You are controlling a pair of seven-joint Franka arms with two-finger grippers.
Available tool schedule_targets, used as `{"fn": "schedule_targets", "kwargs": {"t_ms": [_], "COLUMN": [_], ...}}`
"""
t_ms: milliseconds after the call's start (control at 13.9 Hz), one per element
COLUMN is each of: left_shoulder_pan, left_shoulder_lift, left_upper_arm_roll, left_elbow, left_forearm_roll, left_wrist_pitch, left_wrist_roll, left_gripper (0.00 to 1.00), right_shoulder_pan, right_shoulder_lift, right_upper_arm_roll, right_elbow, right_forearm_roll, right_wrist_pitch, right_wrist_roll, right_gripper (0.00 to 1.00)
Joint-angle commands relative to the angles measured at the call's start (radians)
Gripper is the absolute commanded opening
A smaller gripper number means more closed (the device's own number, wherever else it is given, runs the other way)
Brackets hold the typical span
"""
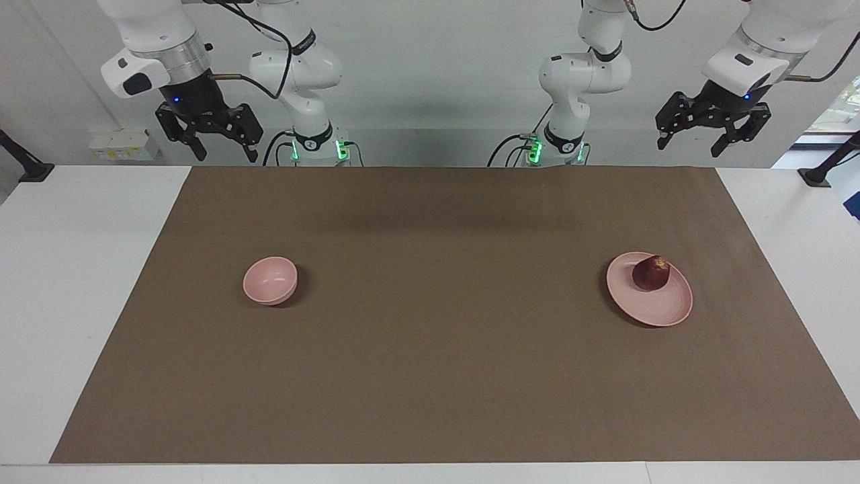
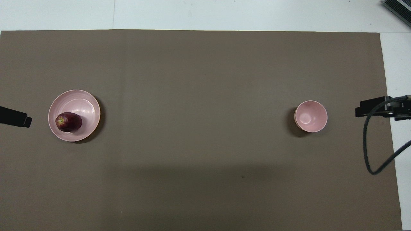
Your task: Move apple from plate to bowl
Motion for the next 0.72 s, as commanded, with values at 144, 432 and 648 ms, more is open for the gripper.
{"fn": "schedule_targets", "kwargs": {"t_ms": [144, 432, 648], "left_shoulder_pan": [-0.003, -0.004, -0.003], "left_shoulder_lift": [-0.027, -0.024, -0.027], "left_upper_arm_roll": [0.000, 0.002, 0.002], "left_elbow": [-0.033, -0.029, -0.030], "left_forearm_roll": [0.005, 0.006, 0.006], "left_wrist_pitch": [0.019, 0.019, 0.002], "left_wrist_roll": [0.013, 0.008, 0.007], "left_gripper": [1.00, 1.00, 1.00], "right_shoulder_pan": [-0.020, -0.013, -0.018], "right_shoulder_lift": [-0.011, -0.011, -0.011], "right_upper_arm_roll": [0.007, 0.010, 0.009], "right_elbow": [-0.016, -0.014, -0.014], "right_forearm_roll": [0.021, 0.035, 0.035], "right_wrist_pitch": [0.033, 0.030, 0.028], "right_wrist_roll": [-0.030, -0.023, -0.022], "right_gripper": [1.00, 1.00, 1.00]}}
